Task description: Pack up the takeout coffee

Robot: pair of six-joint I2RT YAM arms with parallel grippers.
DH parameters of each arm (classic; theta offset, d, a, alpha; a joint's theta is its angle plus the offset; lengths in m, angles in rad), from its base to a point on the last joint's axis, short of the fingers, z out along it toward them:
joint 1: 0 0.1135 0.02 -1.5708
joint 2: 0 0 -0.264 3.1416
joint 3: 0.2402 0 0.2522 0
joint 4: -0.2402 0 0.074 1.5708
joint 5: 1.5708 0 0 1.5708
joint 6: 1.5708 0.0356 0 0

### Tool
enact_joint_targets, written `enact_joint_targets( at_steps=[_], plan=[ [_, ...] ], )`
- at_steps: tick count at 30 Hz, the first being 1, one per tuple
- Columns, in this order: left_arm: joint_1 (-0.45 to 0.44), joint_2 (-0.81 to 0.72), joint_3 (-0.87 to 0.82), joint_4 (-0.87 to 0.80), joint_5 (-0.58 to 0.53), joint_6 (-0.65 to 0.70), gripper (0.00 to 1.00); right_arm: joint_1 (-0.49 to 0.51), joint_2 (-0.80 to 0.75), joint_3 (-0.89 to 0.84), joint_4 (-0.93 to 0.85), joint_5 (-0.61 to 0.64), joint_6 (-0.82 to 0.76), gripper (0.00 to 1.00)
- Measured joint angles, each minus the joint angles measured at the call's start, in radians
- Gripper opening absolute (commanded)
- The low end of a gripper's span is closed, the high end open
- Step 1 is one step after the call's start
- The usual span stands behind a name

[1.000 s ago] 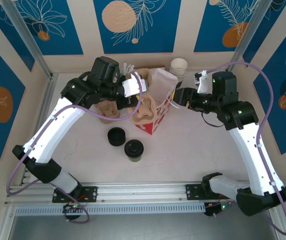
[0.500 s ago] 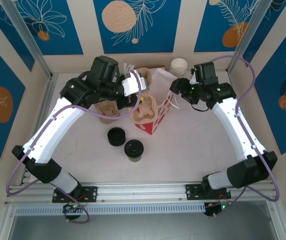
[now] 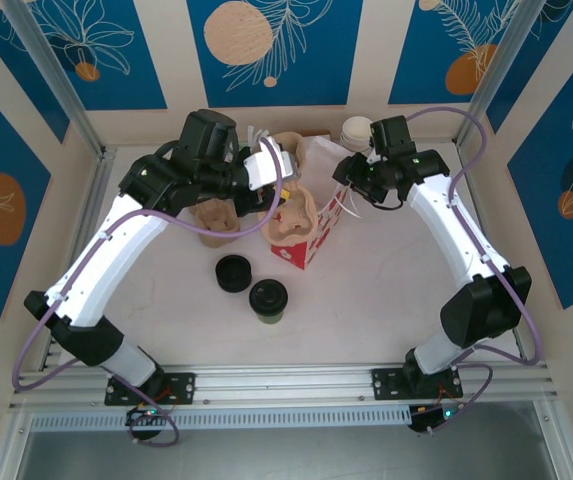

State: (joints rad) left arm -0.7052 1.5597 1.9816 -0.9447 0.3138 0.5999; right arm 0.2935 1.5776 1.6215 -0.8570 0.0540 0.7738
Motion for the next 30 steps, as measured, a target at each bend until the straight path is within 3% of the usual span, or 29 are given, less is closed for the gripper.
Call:
enact_joint_targets(
  at_steps=[7,21,30],
  plan=[
    [0.0,0.014,0.014,0.01,0.018,-0.016,0.35,0.002,0.004,0.0,-0.005,-0.001,-0.005,0.45],
    [0.0,0.023,0.039,0.023,0.055,-0.033,0.36,0.002,0.002,0.0,-0.03,0.001,-0.047,0.03],
    [-0.03,0.07,0.047,0.041,0.094,-0.042,0.37,0.004,-0.073,0.009,-0.142,0.011,-0.1,0.01]
  ],
)
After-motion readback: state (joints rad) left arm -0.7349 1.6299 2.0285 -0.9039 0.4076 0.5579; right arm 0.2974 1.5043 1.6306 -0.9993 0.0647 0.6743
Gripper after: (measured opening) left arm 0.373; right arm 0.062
